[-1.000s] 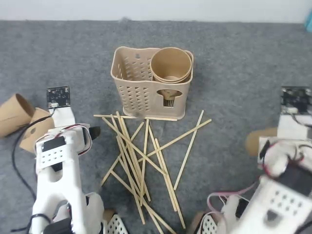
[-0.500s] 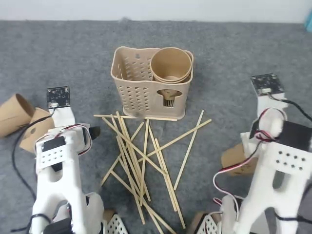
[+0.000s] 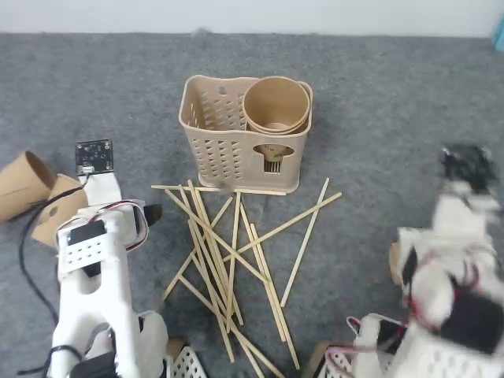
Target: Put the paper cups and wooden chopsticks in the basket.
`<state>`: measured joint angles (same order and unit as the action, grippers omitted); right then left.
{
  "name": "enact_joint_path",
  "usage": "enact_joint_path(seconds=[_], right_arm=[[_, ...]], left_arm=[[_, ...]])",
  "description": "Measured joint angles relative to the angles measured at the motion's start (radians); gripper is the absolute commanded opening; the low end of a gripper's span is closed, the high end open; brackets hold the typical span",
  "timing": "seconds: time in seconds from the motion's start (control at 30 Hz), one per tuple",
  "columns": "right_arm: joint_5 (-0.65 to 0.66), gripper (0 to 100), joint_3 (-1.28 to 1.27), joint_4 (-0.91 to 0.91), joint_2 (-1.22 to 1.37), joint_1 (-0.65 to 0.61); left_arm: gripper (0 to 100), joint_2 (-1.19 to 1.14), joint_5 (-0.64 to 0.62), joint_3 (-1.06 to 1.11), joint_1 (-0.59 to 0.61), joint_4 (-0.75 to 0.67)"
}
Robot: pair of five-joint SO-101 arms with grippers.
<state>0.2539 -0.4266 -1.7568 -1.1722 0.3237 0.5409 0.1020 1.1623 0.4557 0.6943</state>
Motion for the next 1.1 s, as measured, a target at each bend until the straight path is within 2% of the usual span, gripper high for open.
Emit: enact_joint_path(seconds=[0.1, 0.23, 0.33, 0.5, 0.63, 0.83, 0.9, 1.0, 1.07, 1.1], right_arm=[[0.0, 3.2, -0.1, 0.0, -0.097, 0.124], [0.009, 1.0, -0.278, 0.032, -0.158, 0.279], [0.078, 0.8, -0.393, 0.084, -0.155, 0.371], [0.155, 0.8, -0.552, 0.187, -0.146, 0.391], [0.163, 0.8, -0.666, 0.259, -0.14, 0.391], [0.164, 0.8, -0.764, 0.339, -0.135, 0.341], [0.129, 0.8, -0.764, 0.356, -0.127, 0.33], [0.057, 0.8, -0.767, 0.387, -0.127, 0.331], [0.017, 0.8, -0.798, 0.413, -0.133, 0.331], [0.0, 0.8, -0.825, 0.437, -0.132, 0.331]], left_arm=[[32, 0.0, 0.0, 0.0, 0.0, 0.0], [32, 0.0, 0.0, -0.006, 0.0, 0.018], [32, 0.0, 0.0, -0.074, 0.0, 0.086], [32, 0.0, 0.002, -0.333, 0.054, 0.287], [32, -0.006, 0.068, -0.615, 0.11, 0.46], [31, -0.172, 0.092, -0.974, 0.124, 0.649], [26, -0.264, 0.092, -1.066, 0.124, 0.698], [12, -0.417, 0.092, -1.192, 0.114, 0.767], [4, -0.522, 0.129, -1.272, 0.101, 0.807], [3, -0.571, 0.158, -1.312, 0.095, 0.829]])
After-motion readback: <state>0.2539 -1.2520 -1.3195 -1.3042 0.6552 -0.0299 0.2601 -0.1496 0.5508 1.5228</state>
